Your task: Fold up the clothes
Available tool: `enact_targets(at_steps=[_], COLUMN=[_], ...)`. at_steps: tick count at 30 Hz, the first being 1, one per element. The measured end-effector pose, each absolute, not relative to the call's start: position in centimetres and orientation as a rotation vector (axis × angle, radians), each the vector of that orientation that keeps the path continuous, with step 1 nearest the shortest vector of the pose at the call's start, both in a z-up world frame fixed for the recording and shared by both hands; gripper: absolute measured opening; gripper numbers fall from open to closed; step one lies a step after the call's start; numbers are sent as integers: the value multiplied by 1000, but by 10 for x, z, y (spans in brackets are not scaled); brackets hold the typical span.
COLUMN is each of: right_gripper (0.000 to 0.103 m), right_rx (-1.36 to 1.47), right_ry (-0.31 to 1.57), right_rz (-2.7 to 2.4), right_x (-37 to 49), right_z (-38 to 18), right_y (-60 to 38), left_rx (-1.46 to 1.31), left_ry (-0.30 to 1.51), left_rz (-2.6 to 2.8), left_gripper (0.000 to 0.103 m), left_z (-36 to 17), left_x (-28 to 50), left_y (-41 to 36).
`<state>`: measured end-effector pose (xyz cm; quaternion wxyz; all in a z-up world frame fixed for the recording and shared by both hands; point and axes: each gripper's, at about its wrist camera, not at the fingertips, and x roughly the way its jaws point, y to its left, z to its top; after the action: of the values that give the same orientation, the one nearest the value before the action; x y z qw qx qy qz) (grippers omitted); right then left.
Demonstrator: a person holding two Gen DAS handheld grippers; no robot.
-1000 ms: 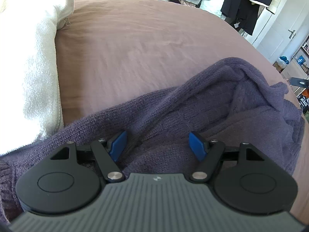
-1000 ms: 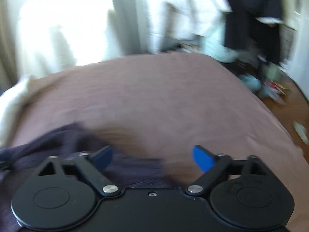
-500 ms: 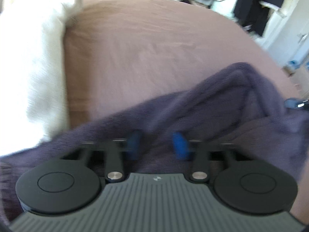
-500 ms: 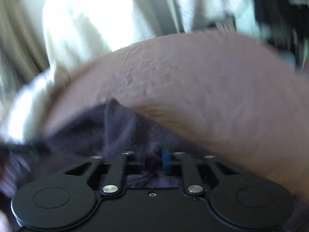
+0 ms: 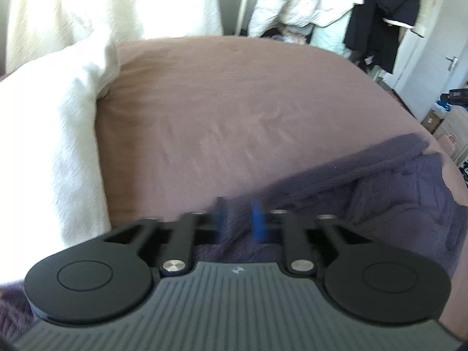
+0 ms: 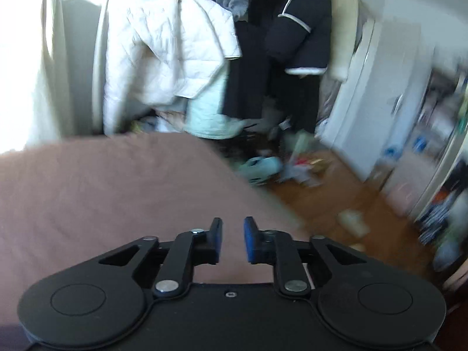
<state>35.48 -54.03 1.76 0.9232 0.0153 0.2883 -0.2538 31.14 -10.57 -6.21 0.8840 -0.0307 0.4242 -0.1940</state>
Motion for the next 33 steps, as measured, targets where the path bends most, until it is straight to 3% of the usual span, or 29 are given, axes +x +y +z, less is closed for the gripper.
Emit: enact_targets(at_steps=[1, 2, 6, 12, 18, 21, 25, 33], right_gripper=[44, 50, 50, 53, 56, 58, 59, 79], right_rx=[69, 84, 45, -69, -144, -213, -410, -782], right_ry=[587, 594, 660, 737, 828, 855, 833, 682], right_rz=[-456, -395, -124, 329, 615, 720, 810, 943], right_x=[349, 344, 331, 304, 263, 228, 177, 111], right_z=[16, 12, -4, -13, -19, -24, -34, -58], right_y=[-528, -511, -423, -291, -198, -163, -115, -53], left_rx=[-81, -101, -161, -149, -533, -651, -596, -445], left_ry=[887, 888, 906, 918, 1027, 1074, 1080, 1078], left_rz=[-405, -415, -389, -187, -70, -95, -86, -42], left_gripper=[60, 60, 61, 72, 72, 72, 72, 74], left_z=[-61, -60, -53, -47, -87, -105, -110, -114], left_x=[309, 305, 286, 230, 158, 136, 127, 122], left_y=[-100, -93, -50, 42, 132, 133, 122, 112])
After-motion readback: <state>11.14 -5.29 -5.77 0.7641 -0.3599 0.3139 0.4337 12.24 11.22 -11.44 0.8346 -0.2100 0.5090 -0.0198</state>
